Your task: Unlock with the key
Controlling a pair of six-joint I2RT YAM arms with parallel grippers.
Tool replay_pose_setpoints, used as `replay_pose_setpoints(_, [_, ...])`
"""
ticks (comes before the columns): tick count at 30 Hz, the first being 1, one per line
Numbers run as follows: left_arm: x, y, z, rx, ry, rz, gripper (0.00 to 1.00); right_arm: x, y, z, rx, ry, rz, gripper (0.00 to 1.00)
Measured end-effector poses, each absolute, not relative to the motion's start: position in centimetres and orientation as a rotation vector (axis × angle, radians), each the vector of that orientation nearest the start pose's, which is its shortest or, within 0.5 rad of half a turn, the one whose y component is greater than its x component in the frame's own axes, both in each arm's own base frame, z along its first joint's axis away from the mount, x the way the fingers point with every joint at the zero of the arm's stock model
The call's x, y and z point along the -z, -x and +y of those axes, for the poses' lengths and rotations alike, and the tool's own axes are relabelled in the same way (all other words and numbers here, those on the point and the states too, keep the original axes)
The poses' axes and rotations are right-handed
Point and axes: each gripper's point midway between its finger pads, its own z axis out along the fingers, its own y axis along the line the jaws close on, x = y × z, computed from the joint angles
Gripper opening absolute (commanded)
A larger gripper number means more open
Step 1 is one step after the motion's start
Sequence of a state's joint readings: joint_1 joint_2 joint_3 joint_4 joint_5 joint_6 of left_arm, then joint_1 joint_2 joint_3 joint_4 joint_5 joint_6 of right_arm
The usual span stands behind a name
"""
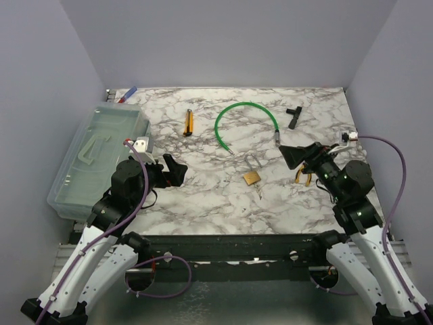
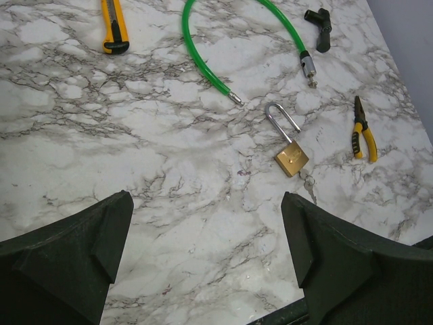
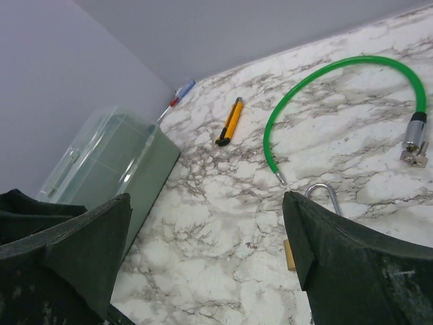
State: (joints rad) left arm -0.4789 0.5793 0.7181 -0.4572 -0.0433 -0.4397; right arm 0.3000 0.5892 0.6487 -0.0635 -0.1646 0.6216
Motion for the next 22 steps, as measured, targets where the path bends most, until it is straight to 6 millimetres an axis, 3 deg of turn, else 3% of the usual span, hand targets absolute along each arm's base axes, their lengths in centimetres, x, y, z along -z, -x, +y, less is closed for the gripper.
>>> replay_pose_setpoints(9, [-23.7,-22.6,-12.8,0.581,-0.008,1.933,0.99,-30.1,-23.4,10.5,-0.778,-0.234,1.531,1.0])
replay_pose_setpoints(22, [-23.7,-22.6,-12.9,0.582,-0.008,1.932,0.99,-29.5,-23.4,10.3,-0.769,-0.246,1.546,1.0])
